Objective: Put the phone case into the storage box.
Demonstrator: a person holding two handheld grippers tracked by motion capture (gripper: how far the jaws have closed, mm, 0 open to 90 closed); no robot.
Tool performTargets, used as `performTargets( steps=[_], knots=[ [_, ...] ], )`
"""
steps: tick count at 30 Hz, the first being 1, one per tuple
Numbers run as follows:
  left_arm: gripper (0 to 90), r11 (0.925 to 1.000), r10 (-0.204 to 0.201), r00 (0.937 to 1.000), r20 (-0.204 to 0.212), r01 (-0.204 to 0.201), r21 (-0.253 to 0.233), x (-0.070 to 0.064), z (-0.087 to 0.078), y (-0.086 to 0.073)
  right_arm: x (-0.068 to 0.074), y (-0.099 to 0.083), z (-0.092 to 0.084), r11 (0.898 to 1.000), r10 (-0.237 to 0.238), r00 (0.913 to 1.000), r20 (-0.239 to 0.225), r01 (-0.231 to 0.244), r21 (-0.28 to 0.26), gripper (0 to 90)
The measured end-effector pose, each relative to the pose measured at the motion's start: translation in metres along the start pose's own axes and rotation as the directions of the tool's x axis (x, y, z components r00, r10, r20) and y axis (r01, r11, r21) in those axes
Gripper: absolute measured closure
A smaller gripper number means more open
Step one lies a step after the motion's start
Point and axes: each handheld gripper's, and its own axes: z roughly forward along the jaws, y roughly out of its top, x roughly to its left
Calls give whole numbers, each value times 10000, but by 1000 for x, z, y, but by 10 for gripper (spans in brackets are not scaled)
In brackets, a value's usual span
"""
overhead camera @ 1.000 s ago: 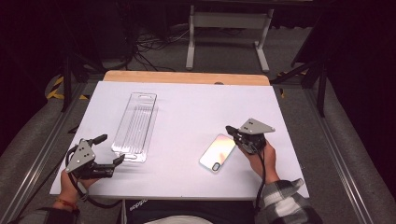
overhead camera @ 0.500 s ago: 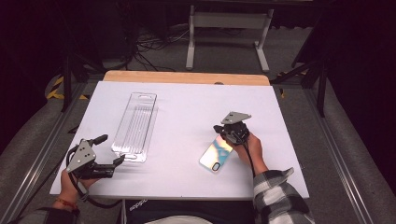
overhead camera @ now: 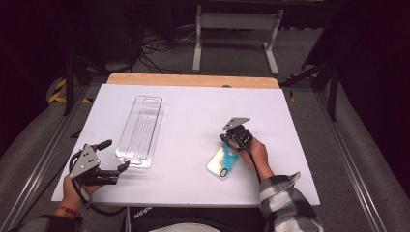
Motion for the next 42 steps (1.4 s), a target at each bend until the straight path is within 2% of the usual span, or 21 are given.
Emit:
performTargets(
  steps=[2, 9, 11, 12, 19, 23, 24, 28, 31, 37, 42],
  knots=[
    [97, 10000, -17, 10000, 16, 17, 16, 0, 0, 0, -2, -2, 1, 9999, 14, 9998, 182, -17, 169, 900],
    [97, 10000, -54, 10000, -32, 54, -11, 1, -1, 0, -7, -8, -2, 9989, 17, 9994, 341, -33, 476, 900],
    [97, 9999, -105, 9999, 19, 105, -14, 1, -1, -1, -10, -12, -6, 9982, -7, 9989, 463, -21, 606, 900],
    [97, 9999, -117, 9999, 34, 117, -9, 1, -1, -1, -14, -19, -10, 9981, 199, 9987, 475, -227, 579, 900],
    [97, 9999, -136, 9999, 64, 137, -74, 1, -2, -1, -17, -35, -27, 9959, 285, 9970, 713, -345, 839, 900],
    [97, 9999, -139, 9999, 77, 140, -75, 1, -2, -1, -19, -49, -42, 9894, 1032, 9923, 689, -1096, 954, 900],
    [97, 9999, -139, 9999, 77, 140, -75, 1, -2, -1, -19, -49, -42, 9894, 1032, 9923, 689, -1096, 954, 900],
    [97, 9999, -107, 9999, 61, 107, -33, 1, -1, -1, -18, -67, -59, 9855, 1316, 9894, 618, -1373, 995, 900],
    [97, 9999, -115, 9999, 43, 115, -37, 1, -1, -1, -15, -76, -68, 9861, 1272, 9893, 710, -1339, 987, 900],
    [96, 9998, -205, 9998, -33, 205, -57, 3, -1, -1, -2, -89, -83, 9874, 1107, 9915, 676, -1175, 1063, 900],
    [97, 9999, -128, 9999, -76, 128, -50, 0, -1, 0, 4, -94, -89, 9845, 1337, 9870, 894, -1426, 1021, 900]
  ],
)
